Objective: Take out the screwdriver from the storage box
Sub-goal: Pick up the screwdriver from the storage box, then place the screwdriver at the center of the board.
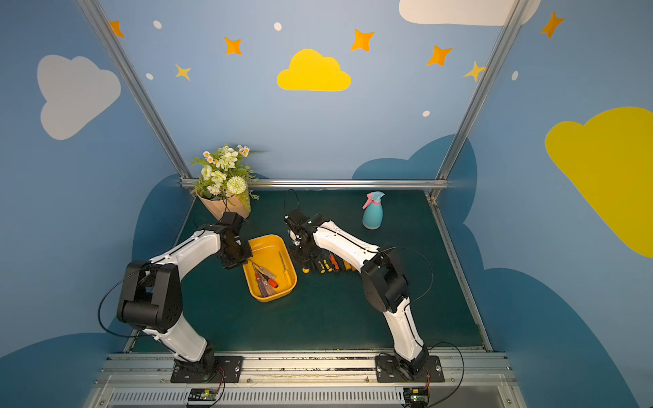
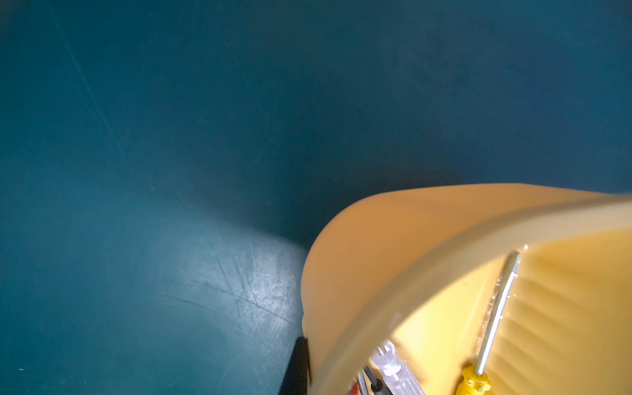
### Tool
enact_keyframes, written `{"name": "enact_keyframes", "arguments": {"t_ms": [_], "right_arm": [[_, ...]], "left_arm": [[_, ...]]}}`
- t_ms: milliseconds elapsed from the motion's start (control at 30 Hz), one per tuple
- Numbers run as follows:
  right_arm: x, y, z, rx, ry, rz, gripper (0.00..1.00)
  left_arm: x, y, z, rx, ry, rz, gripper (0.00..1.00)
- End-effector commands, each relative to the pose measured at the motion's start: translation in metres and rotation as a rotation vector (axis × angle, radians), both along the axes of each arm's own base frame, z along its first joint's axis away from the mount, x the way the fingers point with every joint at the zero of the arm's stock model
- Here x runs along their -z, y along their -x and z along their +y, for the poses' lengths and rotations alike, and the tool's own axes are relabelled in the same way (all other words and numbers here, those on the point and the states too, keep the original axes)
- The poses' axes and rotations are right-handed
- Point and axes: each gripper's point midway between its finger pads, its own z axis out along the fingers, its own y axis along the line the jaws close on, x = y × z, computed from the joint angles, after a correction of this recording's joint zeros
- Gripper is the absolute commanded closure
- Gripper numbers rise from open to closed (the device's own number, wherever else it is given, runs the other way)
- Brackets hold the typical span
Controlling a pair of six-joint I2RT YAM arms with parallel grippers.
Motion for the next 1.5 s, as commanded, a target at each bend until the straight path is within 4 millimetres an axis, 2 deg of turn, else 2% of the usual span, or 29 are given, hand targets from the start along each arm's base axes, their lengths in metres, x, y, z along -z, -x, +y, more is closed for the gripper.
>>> {"name": "enact_keyframes", "arguments": {"t_ms": [0, 167, 300, 667, 967, 1133, 1300, 1467], "right_arm": [[0.016, 0.002, -0.003, 0.007, 0.062, 0.050, 1.00], [0.036, -0.001, -0.004, 0.029, 0.114, 0.093, 1.00], [0.044, -0.008, -0.005, 0.048, 0.135, 0.106, 1.00], [0.069, -0.032, -0.024, 0.107, 0.216, 0.120, 1.00], [0.080, -0.036, -0.022, 0.087, 0.234, 0.152, 0.79], [0.085, -0.036, -0.025, 0.094, 0.243, 0.170, 0.71], [0.074, -0.039, -0.019, 0.104, 0.202, 0.169, 0.63], [0.065, -0.041, -0.017, 0.116, 0.182, 0.160, 0.60]], "left_arm": [[-0.013, 0.006, 0.006, 0.006, -0.010, -0.016, 0.98], [-0.015, 0.009, 0.014, -0.001, -0.027, -0.017, 0.98], [-0.016, 0.010, 0.017, -0.009, -0.021, -0.023, 0.98], [-0.014, 0.010, 0.017, -0.010, -0.017, -0.017, 0.97], [-0.014, 0.008, 0.017, -0.008, -0.012, -0.018, 0.98], [-0.013, 0.008, 0.016, -0.009, -0.009, -0.013, 0.98], [-0.017, 0.009, 0.017, -0.011, -0.009, -0.025, 0.97], [-0.018, 0.010, 0.017, -0.010, -0.011, -0.026, 0.98]]}}
